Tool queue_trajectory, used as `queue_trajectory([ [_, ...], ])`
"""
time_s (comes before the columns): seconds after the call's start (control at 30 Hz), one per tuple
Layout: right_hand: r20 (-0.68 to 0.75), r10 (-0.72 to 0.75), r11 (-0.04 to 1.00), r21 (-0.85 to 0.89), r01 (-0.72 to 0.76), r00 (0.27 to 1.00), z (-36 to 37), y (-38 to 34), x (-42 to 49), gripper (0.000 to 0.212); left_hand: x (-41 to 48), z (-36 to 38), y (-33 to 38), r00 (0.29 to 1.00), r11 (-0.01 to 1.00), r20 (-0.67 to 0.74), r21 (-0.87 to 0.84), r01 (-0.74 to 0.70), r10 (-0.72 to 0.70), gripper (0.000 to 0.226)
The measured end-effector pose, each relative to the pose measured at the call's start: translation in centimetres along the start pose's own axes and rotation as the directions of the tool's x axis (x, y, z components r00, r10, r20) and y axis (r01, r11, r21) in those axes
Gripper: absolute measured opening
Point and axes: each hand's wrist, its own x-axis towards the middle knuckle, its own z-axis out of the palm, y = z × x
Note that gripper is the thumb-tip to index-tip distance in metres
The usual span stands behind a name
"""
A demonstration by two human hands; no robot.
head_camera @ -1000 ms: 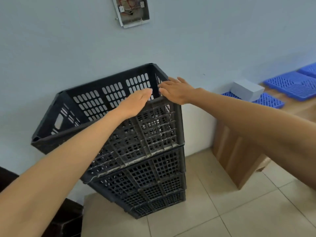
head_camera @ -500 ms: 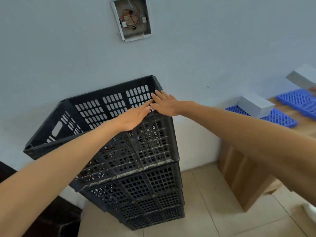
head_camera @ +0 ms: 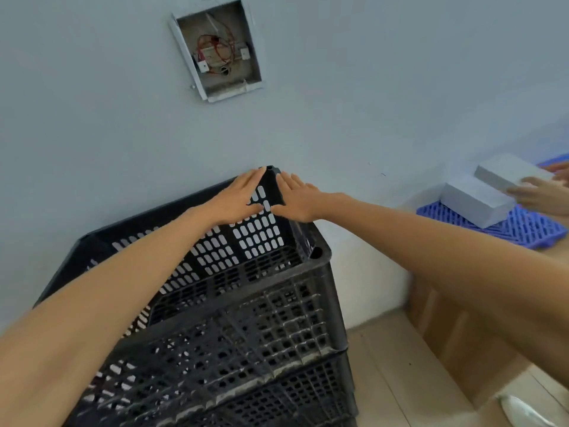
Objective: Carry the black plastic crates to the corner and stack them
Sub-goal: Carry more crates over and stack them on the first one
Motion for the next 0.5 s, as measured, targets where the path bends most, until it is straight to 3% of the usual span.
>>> queue_trajectory([
  [0.3, 0.018, 0.052, 0.998, -0.03, -0.051, 0.998, -0.1, 1.0, 8.1, 0.088, 6.2, 2.9, -5.8, 0.989, 0.974, -0.024, 0.177, -0.139, 0.145, 0.098],
  [0.5, 0.031, 0.032, 0.999, -0.02, -0.031, 0.999, 0.0, 0.6, 8.9, 0.096, 6.6, 3.9, -6.3, 0.989, 0.981, -0.032, 0.14, -0.137, 0.142, 0.106],
])
